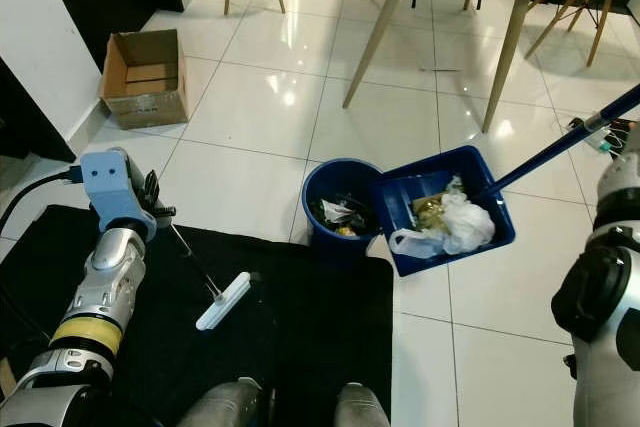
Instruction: Sweep floor
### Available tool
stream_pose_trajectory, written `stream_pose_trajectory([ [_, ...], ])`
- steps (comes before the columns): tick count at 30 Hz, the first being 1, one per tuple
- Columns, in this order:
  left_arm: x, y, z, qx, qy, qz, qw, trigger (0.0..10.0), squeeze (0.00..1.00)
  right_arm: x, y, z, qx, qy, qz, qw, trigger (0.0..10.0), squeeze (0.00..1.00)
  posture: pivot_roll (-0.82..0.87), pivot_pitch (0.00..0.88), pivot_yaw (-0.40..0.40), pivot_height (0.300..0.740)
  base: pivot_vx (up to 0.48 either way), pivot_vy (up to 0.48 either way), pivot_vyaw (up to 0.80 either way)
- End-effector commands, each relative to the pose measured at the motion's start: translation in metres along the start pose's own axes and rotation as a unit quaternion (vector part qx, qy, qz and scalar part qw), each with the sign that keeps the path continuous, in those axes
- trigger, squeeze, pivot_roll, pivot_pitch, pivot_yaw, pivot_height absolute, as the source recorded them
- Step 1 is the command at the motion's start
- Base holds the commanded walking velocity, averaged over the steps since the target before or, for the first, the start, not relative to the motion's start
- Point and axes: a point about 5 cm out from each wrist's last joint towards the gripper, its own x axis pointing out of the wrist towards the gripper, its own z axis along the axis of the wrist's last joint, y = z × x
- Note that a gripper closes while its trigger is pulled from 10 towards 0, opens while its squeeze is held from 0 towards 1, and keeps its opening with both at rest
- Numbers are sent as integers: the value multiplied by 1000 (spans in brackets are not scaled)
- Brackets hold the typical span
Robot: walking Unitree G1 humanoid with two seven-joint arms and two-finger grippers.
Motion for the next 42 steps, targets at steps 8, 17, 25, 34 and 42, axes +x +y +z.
stream_pose_trajectory([
  [8, 0, 0, 6, 1, -22, -1, 1000, 10000, 0, 9, 14, 8, 31, -11, -2, 999, 10000, 0, -8, 83, -27, 740, 0, 0, 0],
  [17, 0, 6, 17, 14, -40, -11, 999, 10000, 0, 31, 19, 28, 3, -18, -10, 1000, 10000, 0, 9, 189, -23, 740, 0, 0, 0],
  [25, -1, 11, 27, 23, -56, -16, 998, 10000, 0, 39, 26, 36, -44, -19, -9, 999, 10000, 0, 24, 263, -12, 740, 0, 0, 0],
  [34, 2, -4, 34, 14, -65, -30, 997, 10000, 0, 47, 49, 48, -22, -26, -11, 999, 10000, 0, 31, 261, -17, 740, 0, 0, 0],
  [42, 4, -5, 36, 8, -69, -26, 997, 10000, 0, 51, 60, 55, 5, -33, -4, 999, 10000, 0, 28, 237, -27, 740, 0, 0, 0],
])
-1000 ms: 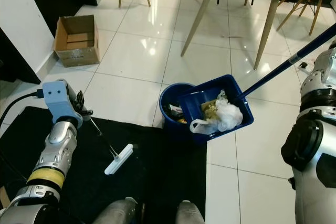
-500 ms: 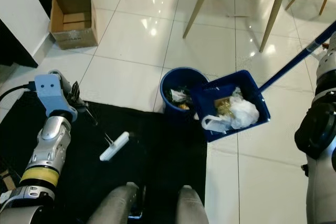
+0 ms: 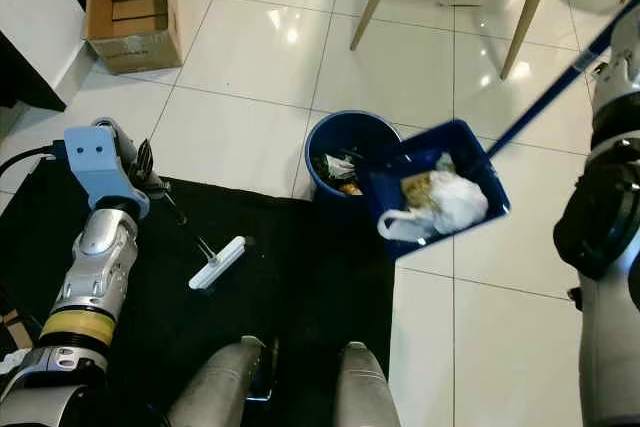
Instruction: Sweep floor
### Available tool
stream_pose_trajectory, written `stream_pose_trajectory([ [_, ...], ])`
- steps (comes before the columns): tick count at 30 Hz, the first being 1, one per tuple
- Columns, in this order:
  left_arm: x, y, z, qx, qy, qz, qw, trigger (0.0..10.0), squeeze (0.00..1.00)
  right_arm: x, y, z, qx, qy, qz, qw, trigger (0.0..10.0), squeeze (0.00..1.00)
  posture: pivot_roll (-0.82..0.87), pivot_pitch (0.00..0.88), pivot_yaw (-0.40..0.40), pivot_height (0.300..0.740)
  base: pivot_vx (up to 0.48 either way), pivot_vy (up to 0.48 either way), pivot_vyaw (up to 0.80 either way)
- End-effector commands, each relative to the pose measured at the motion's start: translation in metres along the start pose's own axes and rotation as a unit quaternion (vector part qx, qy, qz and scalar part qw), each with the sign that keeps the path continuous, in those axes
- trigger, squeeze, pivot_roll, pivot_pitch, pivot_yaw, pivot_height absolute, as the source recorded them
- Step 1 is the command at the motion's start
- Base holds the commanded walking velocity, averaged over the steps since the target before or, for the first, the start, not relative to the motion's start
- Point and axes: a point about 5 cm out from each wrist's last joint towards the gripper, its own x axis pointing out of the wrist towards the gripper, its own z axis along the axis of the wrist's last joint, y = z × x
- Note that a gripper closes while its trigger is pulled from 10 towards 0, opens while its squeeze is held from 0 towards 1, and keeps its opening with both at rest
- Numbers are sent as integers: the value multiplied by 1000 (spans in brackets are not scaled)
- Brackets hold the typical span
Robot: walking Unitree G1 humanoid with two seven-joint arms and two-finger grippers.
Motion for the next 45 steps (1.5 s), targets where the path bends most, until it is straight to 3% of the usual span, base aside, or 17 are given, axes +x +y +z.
stream_pose_trajectory([
  [1, -2, -1, -7, -8, 14, 4, 1000, 10000, 0, 7, -3, 11, 9, -21, -8, 1000, 10000, 0, 26, 228, -29, 740, 0, 0, 0],
  [7, -2, 3, -7, -6, 14, 8, 1000, 10000, 0, 6, 0, 9, 24, -10, 4, 1000, 10000, 0, 25, 221, -30, 740, 0, 0, 0],
  [9, -2, 4, -7, -5, 16, 9, 1000, 10000, 0, 3, 4, -1, 71, 26, 25, 997, 10000, 0, 23, 207, -33, 740, 0, 0, 0],
  [11, -3, 5, -8, -1, 17, 9, 1000, 10000, 0, -2, 8, -12, 130, 64, 58, 988, 10000, 0, 25, 195, -37, 740, 0, 0, 0],
  [12, -3, 5, -8, -1, 17, 9, 1000, 10000, 0, -2, 8, -12, 130, 64, 58, 988, 10000, 0, 25, 195, -37, 740, 0, 0, 0],
  [15, -4, 10, -9, 2, 19, 14, 1000, 10000, 0, -9, 10, -25, 186, 103, 96, 972, 10000, 0, 26, 177, -41, 740, 0, 0, 0],
  [18, -8, 16, -11, 5, 23, 24, 999, 10000, 0, -21, 7, -44, 193, 160, 127, 960, 10000, 0, 23, 156, -48, 740, 0, 0, 0],
  [20, -8, 16, -12, 5, 24, 25, 999, 10000, 0, -23, 6, -47, 189, 168, 133, 958, 10000, 0, 23, 153, -48, 740, 0, 0, 0],
  [24, -13, 20, -16, 8, 28, 29, 999, 10000, 0, -38, -8, -65, 189, 199, 144, 951, 10000, 0, 21, 127, -41, 740, 0, 0, 0],
  [25, -14, 21, -18, 9, 31, 30, 999, 10000, 0, -44, -19, -72, 212, 209, 117, 947, 10000, 0, 21, 127, -41, 740, 0, 0, 0],
  [32, -16, 21, -20, 14, 37, 17, 999, 10000, 0, -56, -38, -84, 253, 216, 71, 941, 10000, 0, 16, 100, -20, 740, 0, 0, 0],
  [40, -17, 14, -23, 13, 43, 0, 999, 10000, 0, -85, -58, -102, 217, 238, 70, 944, 10000, 0, 14, 96, -16, 740, 0, 0, 0],
  [41, -19, 11, -26, 13, 47, -5, 999, 10000, 0, -106, -73, -114, 213, 252, 41, 943, 10000, 0, 12, 92, -14, 740, 0, 0, 0],
  [42, -19, 11, -26, 13, 47, -5, 999, 10000, 0, -106, -73, -114, 213, 252, 41, 943, 10000, 0, 12, 92, -14, 740, 0, 0, 0],
  [44, -19, 9, -28, 12, 51, -8, 999, 10000, 0, -130, -87, -125, 207, 272, 8, 940, 10000, 0, 11, 90, -12, 740, 0, 0, 0],
  [45, -19, 9, -28, 12, 51, -8, 999, 10000, 0, -130, -87, -125, 207, 272, 8, 940, 10000, 0, 11, 90, -12, 740, 0, 0, 0],
])
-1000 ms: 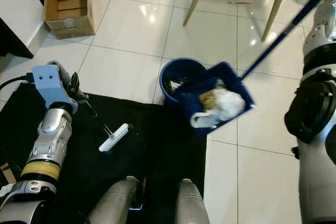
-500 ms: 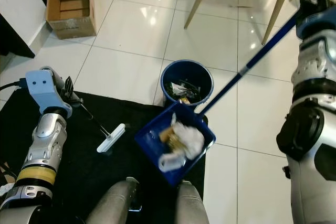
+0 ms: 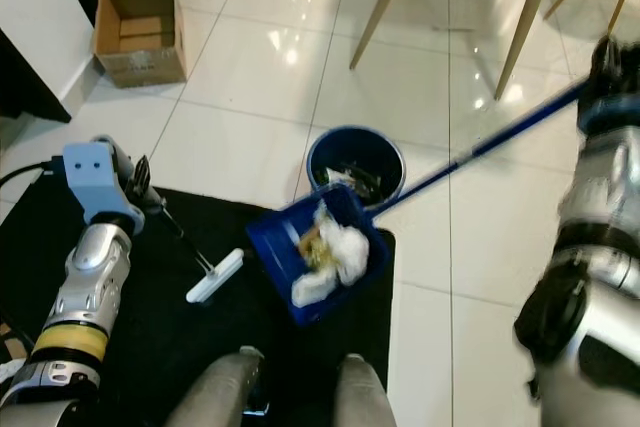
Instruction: Sweep floor
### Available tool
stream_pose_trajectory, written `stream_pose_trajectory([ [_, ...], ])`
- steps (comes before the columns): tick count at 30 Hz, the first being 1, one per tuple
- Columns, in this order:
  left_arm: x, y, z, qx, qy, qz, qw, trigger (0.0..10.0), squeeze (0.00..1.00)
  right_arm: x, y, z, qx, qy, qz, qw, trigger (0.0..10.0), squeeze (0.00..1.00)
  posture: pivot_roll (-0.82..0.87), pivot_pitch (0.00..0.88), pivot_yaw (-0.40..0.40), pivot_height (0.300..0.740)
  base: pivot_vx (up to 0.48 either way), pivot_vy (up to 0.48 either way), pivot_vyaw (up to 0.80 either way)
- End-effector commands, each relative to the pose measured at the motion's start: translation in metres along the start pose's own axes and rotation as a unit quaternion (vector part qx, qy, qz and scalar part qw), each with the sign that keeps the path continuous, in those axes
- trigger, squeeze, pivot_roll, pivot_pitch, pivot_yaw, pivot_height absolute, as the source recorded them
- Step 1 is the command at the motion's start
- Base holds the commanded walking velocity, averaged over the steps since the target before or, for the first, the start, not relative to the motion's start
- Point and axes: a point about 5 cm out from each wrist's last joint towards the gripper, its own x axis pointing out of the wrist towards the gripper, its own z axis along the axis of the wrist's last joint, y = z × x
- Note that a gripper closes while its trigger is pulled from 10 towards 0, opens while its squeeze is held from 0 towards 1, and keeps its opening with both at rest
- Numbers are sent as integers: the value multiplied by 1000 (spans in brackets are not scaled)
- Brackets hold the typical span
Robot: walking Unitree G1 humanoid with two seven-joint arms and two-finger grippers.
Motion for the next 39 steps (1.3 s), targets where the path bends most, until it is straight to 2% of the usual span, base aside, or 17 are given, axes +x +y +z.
stream_pose_trajectory([
  [1, -3, -3, -8, 1, 16, -8, 1000, 10000, 0, -3, -6, 4, 31, -24, -20, 999, 10000, 0, 11, 89, -8, 740, 0, 0, 0],
  [5, -6, -4, -14, 9, 29, -15, 999, 10000, 0, -37, -27, -33, 55, 27, -64, 996, 10000, 0, 2, 91, 5, 740, 0, 0, 0],
  [11, -7, -6, -17, 14, 33, -22, 999, 10000, 0, -56, -40, -44, 47, 35, -96, 994, 10000, 0, 6, 99, 5, 740, 0, 0, 0],
  [14, -10, -9, -18, 14, 34, -30, 999, 10000, 0, -71, -48, -51, 50, 42, -116, 991, 10000, 0, 5, 102, 5, 740, 0, 0, 0],
  [16, -12, -10, -21, 13, 37, -33, 999, 10000, 0, -86, -58, -63, 41, 61, -142, 987, 10000, 0, 4, 99, 3, 740, 0, 0, 0],
  [18, -13, -10, -22, 12, 38, -34, 999, 10000, 0, -91, -61, -66, 38, 66, -149, 986, 10000, 0, 7, 99, 3, 740, 0, 0, 0],
  [20, -16, -12, -26, 11, 47, -37, 998, 10000, 0, -114, -83, -74, 21, 80, -223, 971, 10000, 0, 7, 102, 6, 740, 0, 0, 0],
  [22, -16, -12, -26, 11, 47, -37, 998, 10000, 0, -114, -83, -74, 21, 80, -223, 971, 10000, 0, 7, 102, 6, 740, 0, 0, 0],
  [24, -19, -15, -35, 15, 65, -41, 997, 10000, 0, -135, -115, -63, -21, 68, -300, 951, 10000, 0, 7, 91, 10, 740, 0, 0, 0],
  [25, -20, -16, -37, 15, 71, -42, 996, 10000, 0, -139, -124, -55, -37, 61, -316, 946, 10000, 0, 7, 91, 10, 740, 0, 0, 0],
  [26, -21, -16, -40, 13, 76, -40, 996, 10000, 0, -142, -132, -48, -44, 58, -332, 941, 10000, 0, -4, 93, 9, 740, 0, 0, 0],
  [27, -21, -16, -40, 13, 76, -40, 996, 10000, 0, -142, -132, -48, -44, 58, -332, 941, 10000, 0, -4, 93, 9, 740, 0, 0, 0],
  [28, -24, -15, -43, 13, 82, -39, 996, 10000, 0, -145, -141, -45, -49, 73, -356, 930, 10000, 0, -5, 83, 6, 740, 0, 0, 0],
  [29, -24, -15, -43, 13, 82, -39, 996, 10000, 0, -145, -141, -45, -49, 73, -356, 930, 10000, 0, -5, 83, 6, 740, 0, 0, 0],
  [31, -25, -15, -46, 12, 91, -38, 995, 10000, 0, -149, -146, -47, -54, 88, -379, 920, 10000, 0, -6, 83, 5, 740, 0, 0, 0],
  [37, -25, -16, -46, 21, 92, -35, 995, 10000, 0, -147, -145, -48, -73, 93, -384, 916, 10000, 0, -3, 76, -2, 740, 0, 0, 0],
  [39, -24, -17, -48, 22, 106, -32, 994, 10000, 0, -136, -136, -46, -116, 94, -359, 921, 10000, 0, 3, 63, -2, 740, 0, 0, 0],
])
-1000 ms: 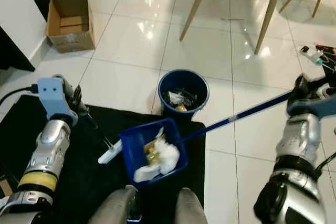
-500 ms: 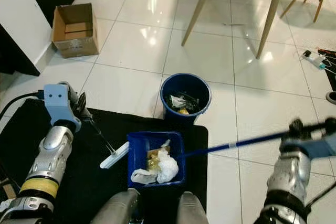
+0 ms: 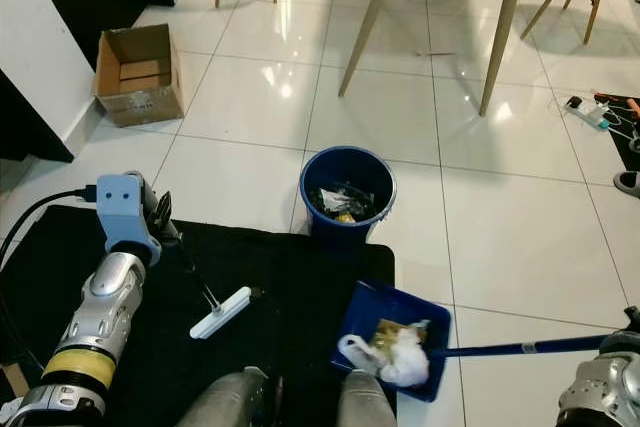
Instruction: Sweep floor
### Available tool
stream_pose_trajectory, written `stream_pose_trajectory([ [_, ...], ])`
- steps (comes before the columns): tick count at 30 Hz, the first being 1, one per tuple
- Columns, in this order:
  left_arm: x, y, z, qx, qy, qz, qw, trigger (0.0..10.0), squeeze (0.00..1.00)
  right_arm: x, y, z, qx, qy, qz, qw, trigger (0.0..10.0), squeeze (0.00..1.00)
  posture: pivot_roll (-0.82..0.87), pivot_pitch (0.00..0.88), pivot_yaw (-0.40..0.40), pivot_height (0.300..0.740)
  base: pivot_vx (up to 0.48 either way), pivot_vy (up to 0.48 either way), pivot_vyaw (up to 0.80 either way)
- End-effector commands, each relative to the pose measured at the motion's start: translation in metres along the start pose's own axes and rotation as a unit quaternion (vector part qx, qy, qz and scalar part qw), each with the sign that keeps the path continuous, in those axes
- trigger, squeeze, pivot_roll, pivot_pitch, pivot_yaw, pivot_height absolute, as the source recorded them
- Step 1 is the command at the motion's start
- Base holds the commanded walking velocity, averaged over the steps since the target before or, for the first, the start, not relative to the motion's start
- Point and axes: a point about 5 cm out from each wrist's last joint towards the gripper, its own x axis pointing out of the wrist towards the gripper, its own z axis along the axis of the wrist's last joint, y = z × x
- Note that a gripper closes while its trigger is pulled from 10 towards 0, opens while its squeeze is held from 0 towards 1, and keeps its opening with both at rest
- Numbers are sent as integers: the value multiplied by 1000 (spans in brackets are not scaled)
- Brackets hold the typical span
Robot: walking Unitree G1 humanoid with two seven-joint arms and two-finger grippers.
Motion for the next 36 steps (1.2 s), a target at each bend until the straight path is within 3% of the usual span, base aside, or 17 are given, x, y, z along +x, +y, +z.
stream_pose_trajectory([
  [1, -2, -4, -11, 6, 35, -2, 999, 10000, 0, 3, 13, 11, -21, -27, 20, 999, 10000, 0, 3, 65, -2, 740, 0, 0, 0],
  [7, -1, -9, -9, 29, 37, -18, 999, 10000, 0, 8, 29, 20, -47, -34, 53, 997, 10000, 0, 4, 60, -2, 740, 0, 0, 0],
  [8, 0, -10, -9, 35, 35, -19, 999, 10000, 0, 6, 41, 8, -49, 5, 103, 994, 10000, 0, -1, 53, -3, 740, 0, 0, 0],
  [9, 0, -10, -9, 35, 35, -19, 999, 10000, 0, 6, 41, 8, -49, 5, 103, 994, 10000, 0, -1, 53, -3, 740, 0, 0, 0],
  [10, 1, -10, -9, 35, 32, -19, 999, 10000, 0, 2, 49, -4, -53, 39, 134, 989, 10000, 0, -1, 48, -4, 740, 0, 0, 0],
  [11, 1, -11, -10, 33, 35, -18, 999, 10000, 0, -3, 55, -16, -77, 60, 164, 982, 10000, 0, 2, 48, -5, 740, 0, 0, 0],
  [14, 2, -11, -10, 33, 36, -17, 999, 10000, 0, -7, 59, -24, -96, 72, 180, 976, 10000, 0, 5, 46, -7, 740, 0, 0, 0],
  [25, 0, -12, -9, 29, 36, -15, 999, 10000, 0, -14, 67, -36, -100, 89, 190, 973, 10000, 0, 19, 54, -16, 740, 0, 0, 0],
  [30, 1, -12, -9, 21, 34, -14, 999, 10000, 0, -14, 67, -36, -98, 88, 189, 973, 10000, 0, 23, 59, -12, 740, 0, 0, 0],
  [36, 1, -12, -10, 23, 38, -27, 999, 10000, 0, -5, 87, -5, -46, 48, 192, 979, 10000, 0, 15, 62, -4, 740, 0, 0, 0],
])
